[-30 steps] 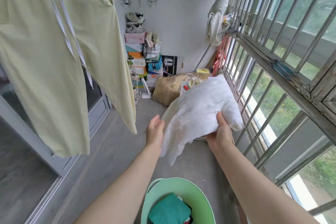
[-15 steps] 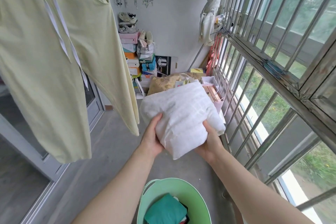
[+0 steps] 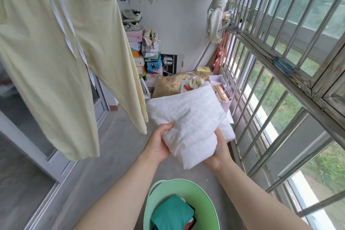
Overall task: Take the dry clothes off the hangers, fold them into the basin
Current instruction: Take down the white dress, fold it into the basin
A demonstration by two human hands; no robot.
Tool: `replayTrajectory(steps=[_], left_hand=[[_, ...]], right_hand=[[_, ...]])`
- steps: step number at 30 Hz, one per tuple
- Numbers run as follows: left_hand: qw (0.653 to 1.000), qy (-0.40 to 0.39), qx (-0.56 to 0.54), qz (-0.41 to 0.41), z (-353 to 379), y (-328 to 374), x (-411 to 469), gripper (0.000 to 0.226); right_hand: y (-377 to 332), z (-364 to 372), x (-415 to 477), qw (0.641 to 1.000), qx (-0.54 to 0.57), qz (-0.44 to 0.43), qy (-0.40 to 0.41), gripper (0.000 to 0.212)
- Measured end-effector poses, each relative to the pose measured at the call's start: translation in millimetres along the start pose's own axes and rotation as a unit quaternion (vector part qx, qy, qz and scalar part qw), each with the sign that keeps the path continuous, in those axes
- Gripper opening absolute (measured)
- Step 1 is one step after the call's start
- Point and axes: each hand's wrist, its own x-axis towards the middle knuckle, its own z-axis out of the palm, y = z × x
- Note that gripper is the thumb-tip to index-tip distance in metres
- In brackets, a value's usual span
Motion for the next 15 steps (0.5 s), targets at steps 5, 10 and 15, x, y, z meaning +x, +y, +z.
replayTrajectory(steps=[5,10,15], left_hand=[[0.997,-0.062,0.032,-0.028,-23.9,3.9,-4.9,0.054],[0.992,-0.007,0.108,-0.069,-44.0,23.6,-3.4,0.087],[0.944,0.013,0.254,-0.209,-46.7,22.8,2.3,0.089]], right_hand=[[-10.3,-21.5,-0.7,0.996,-0.084,-0.033,0.012,0.040],[-7.9,-43.0,-6.8,0.987,-0.155,-0.008,0.027,0.032],[5.8,-43.5,-17.2,0.986,-0.163,0.031,-0.001,0.017]])
